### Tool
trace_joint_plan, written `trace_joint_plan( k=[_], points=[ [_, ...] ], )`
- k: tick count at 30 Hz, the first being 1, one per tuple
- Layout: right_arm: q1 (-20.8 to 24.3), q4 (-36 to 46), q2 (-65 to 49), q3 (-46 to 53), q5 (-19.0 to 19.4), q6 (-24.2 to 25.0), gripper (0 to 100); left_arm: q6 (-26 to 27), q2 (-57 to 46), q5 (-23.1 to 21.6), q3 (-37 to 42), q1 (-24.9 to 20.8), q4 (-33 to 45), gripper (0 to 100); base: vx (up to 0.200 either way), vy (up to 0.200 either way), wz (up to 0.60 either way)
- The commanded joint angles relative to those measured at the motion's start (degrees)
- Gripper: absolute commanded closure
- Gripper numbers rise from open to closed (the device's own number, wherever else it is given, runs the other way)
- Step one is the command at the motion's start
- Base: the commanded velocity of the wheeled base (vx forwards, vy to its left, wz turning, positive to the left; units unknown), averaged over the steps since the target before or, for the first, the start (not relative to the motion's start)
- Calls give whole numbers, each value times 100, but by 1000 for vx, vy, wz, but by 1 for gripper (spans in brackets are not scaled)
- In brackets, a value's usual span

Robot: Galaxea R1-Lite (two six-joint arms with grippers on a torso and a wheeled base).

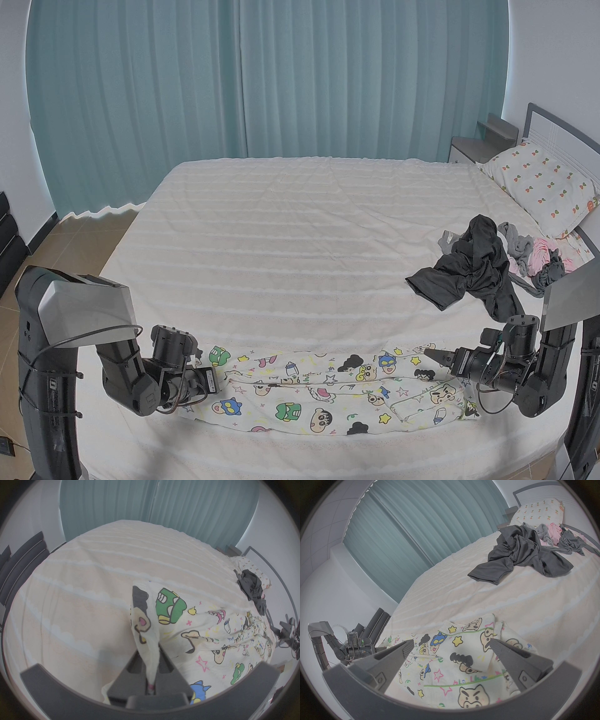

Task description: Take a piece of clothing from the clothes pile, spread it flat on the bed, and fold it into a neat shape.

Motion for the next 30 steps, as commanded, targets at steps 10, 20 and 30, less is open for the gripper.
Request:
trace_joint_plan(
  k=[10,20,30],
  points=[
    [-164,-67,-107,-52,38,34,0,41,-633,-86,269,997,24,100,0,0,0],
    [-164,-67,-71,-52,47,34,0,648,-1380,-991,181,2772,648,100,0,0,0],
    [-164,-67,-19,-79,47,34,0,1193,-1819,-1369,-646,4240,1650,100,0,0,0]
  ],
)
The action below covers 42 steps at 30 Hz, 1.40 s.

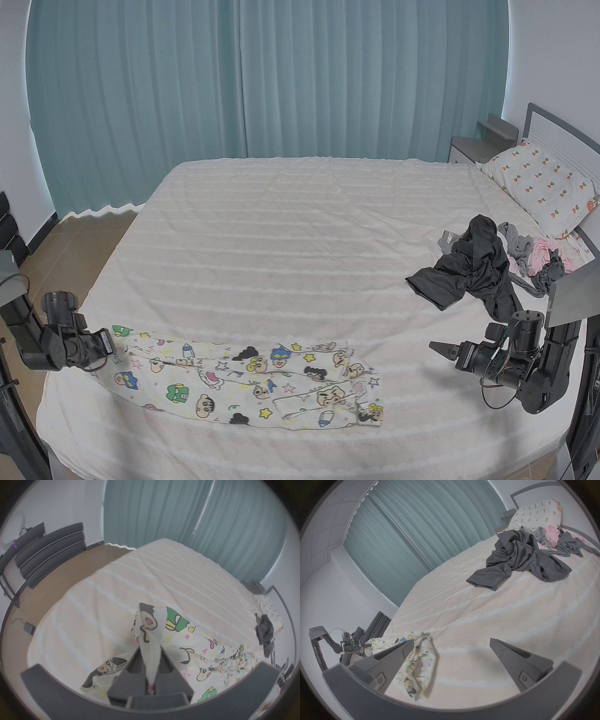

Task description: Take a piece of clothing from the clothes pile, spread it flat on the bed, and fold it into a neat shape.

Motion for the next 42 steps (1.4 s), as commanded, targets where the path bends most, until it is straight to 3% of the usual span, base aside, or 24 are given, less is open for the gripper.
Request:
trace_joint_plan(
  k=[1,7,11,15,17,21,22,23,25,27,31,42],
  points=[
    [1,-67,51,-18,3,1,0,139,-519,-149,-875,857,769,100,0,0,0],
    [-8,-67,95,-18,3,1,0,122,-994,-105,-1138,760,1463,100,0,0,0],
    [-8,-67,130,-27,3,1,0,-63,-1442,378,-901,-145,1841,100,0,0,0],
    [-17,-67,139,-27,12,1,0,-608,-1697,958,-734,-1200,1903,100,0,0,0],
    [-26,-67,139,-27,12,1,0,-951,-1820,1328,-655,-2026,1911,100,0,0,0],
    [-43,-67,139,-27,12,-8,0,-1258,-1802,1846,-637,-3239,1911,100,0,0,0],
    [-43,-67,139,-27,12,-8,0,-1258,-1802,1846,-637,-3239,1911,100,0,0,0],
    [-52,-67,147,-27,12,-8,0,-1469,-1776,2083,-699,-3854,1911,100,0,0,0],
    [-52,-67,156,-27,12,-8,0,-1592,-1714,2189,-752,-4153,1903,100,0,0,0],
    [-52,-67,218,-27,3,-26,0,-1777,-1336,2382,-927,-4768,1903,100,0,0,0],
    [-52,-67,218,-27,3,-52,0,-1830,-624,2576,-1235,-5322,1850,100,0,0,0],
    [-43,-67,244,-27,-5,-70,0,-2410,35,2602,-1982,-5946,1815,100,0,0,0]
  ],
)
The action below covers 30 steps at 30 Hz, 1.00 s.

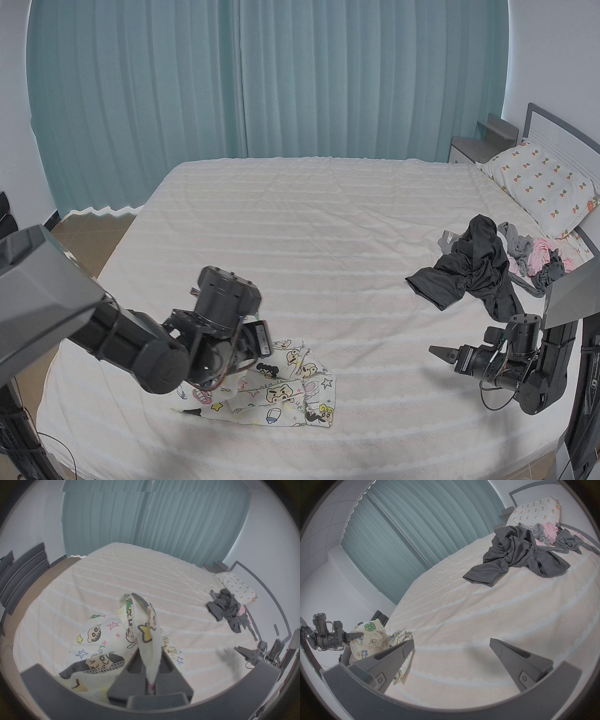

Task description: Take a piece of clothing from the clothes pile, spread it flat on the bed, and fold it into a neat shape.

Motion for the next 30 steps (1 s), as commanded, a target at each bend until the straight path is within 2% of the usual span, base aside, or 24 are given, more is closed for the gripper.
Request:
trace_joint_plan(
  k=[1,6,7,15,20,21,22,23,25,26,28,30],
  points=[
    [7,-67,49,-1,-8,-15,0,-130,505,24,-321,-258,-27,100,0,0,0],
    [24,-67,49,-1,-8,-15,0,-218,584,24,-462,-320,-1,100,0,0,0],
    [33,-67,58,-1,-17,-15,0,-227,663,32,-532,-311,-9,0,0,0,0],
    [59,-67,58,17,-8,-15,0,-482,725,103,-708,-285,-27,0,0,0,0],
    [121,-67,76,43,-8,-15,0,-543,241,94,-426,111,-18,0,0,0,0],
    [147,-67,93,52,-8,-23,0,-543,-22,-29,-154,260,-45,0,0,0,0],
    [182,-67,120,61,-8,-23,0,-552,-348,-337,180,436,-62,0,0,0,0],
    [191,-58,120,61,-8,-23,0,-552,-409,-407,250,471,-71,0,0,0,0],
    [279,-67,172,69,-8,-6,0,-596,-875,-970,901,709,-220,0,0,0,0],
    [288,-67,181,69,-17,-15,0,-658,-963,-1101,1103,752,-308,0,0,0,0],
    [358,-67,199,61,-8,12,0,-983,-1218,-1462,1762,840,-853,0,0,0,0],
    [393,-67,234,25,-25,29,0,-1370,-1297,-1769,2500,849,-1776,0,0,0,0]
  ],
)
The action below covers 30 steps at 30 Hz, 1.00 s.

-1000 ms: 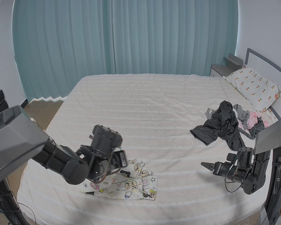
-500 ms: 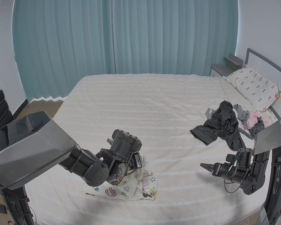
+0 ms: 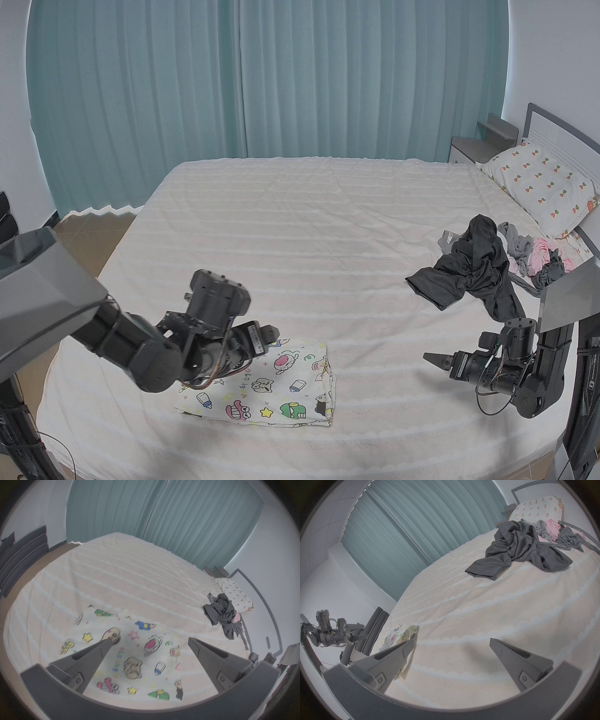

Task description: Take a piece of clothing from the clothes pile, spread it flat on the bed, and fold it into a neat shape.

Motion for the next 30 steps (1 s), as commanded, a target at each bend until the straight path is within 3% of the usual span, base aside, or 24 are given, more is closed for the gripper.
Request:
trace_joint_plan(
  k=[1,6,9,11,18,25,30],
  points=[
    [184,-67,125,-28,-10,38,0,-725,-976,-889,1878,371,-1602,0,0,0,0],
    [192,-67,143,-11,-10,47,0,-1279,-589,-941,2247,371,-2683,0,-40,0,0],
    [210,-67,134,-28,-10,64,0,-1367,-501,-1082,2388,468,-2771,0,-200,0,0],
    [298,-67,152,-19,-18,82,0,-1499,-317,-1442,2467,600,-2806,0,-200,0,0],
    [368,-67,152,7,-27,99,0,-1560,-220,-1926,2573,793,-2842,0,0,0,0],
    [386,-67,161,-2,-27,117,0,-1587,9,-2014,2889,898,-3923,0,0,0,0],
    [421,-67,143,-2,-27,117,0,-1692,123,-2128,2907,1127,-4090,0,0,0,0]
  ],
)
